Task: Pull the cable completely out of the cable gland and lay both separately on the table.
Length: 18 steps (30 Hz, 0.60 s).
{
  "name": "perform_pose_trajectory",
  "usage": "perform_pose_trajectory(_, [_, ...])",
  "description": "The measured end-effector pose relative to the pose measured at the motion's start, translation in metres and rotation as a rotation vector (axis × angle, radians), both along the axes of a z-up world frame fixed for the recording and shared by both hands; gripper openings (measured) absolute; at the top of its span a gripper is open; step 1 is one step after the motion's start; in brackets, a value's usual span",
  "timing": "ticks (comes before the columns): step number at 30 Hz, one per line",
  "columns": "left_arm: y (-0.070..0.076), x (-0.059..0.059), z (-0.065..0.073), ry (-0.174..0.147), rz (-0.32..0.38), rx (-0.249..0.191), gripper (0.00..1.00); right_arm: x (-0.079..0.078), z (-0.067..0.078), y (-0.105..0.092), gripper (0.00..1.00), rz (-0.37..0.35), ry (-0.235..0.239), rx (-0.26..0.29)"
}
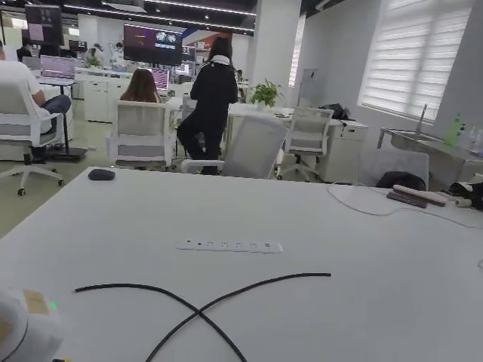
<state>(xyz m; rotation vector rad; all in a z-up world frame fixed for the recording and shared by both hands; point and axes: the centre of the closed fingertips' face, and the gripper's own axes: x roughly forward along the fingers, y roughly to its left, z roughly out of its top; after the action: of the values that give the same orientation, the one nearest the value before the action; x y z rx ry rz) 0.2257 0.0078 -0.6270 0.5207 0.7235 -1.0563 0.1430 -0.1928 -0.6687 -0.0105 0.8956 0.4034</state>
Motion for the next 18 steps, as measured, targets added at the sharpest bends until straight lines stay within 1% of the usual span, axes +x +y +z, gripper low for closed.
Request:
perform_pose_trajectory(1, [-0.009, -0.003, -0.005, 0.007, -0.039, 0.018, 0.35, 0.0, 0.0, 0.0, 0.31, 0.003, 0.001, 0.001])
perform_pose_trajectory(2, [-0.014, -0.005, -0.009, 0.018, -0.063, 0.031, 0.35, -0.001, 0.0, 0.001, 0.31, 0.006, 0.003, 0.003])
perform_pose_trajectory(3, [-0.023, -0.008, -0.015, 0.033, -0.093, 0.049, 0.35, -0.001, -0.001, 0.001, 0.31, 0.008, 0.005, 0.004])
perform_pose_trajectory(5, [-0.033, -0.01, -0.02, 0.037, -0.131, 0.068, 0.36, -0.001, 0.0, 0.001, 0.31, 0.008, 0.004, 0.004])
perform_pose_trajectory(6, [-0.041, -0.01, -0.023, 0.041, -0.149, 0.072, 0.35, -0.001, -0.001, 0.001, 0.31, 0.009, 0.005, 0.004])
perform_pose_trajectory(7, [-0.046, -0.012, -0.026, 0.051, -0.167, 0.077, 0.35, -0.001, -0.001, 0.002, 0.3, 0.01, 0.005, 0.004])
perform_pose_trajectory(8, [-0.055, -0.016, -0.03, 0.058, -0.213, 0.08, 0.35, -0.002, -0.001, 0.002, 0.3, 0.012, 0.005, 0.003])
perform_pose_trajectory(11, [-0.071, -0.02, -0.042, 0.094, -0.242, 0.09, 0.33, -0.002, -0.001, 0.002, 0.3, 0.017, 0.007, 0.005])
perform_pose_trajectory(12, [-0.075, -0.021, -0.047, 0.108, -0.251, 0.098, 0.32, -0.003, -0.001, 0.002, 0.3, 0.018, 0.007, 0.006])
perform_pose_trajectory(13, [-0.079, -0.023, -0.055, 0.124, -0.274, 0.117, 0.32, -0.003, -0.001, 0.002, 0.3, 0.019, 0.007, 0.006])
perform_pose_trajectory(15, [-0.087, -0.024, -0.067, 0.145, -0.29, 0.135, 0.3, -0.003, -0.001, 0.002, 0.3, 0.019, 0.007, 0.005])
perform_pose_trajectory(18, [-0.096, -0.028, -0.083, 0.196, -0.306, 0.164, 0.3, -0.003, -0.001, 0.002, 0.31, 0.017, 0.007, 0.007])
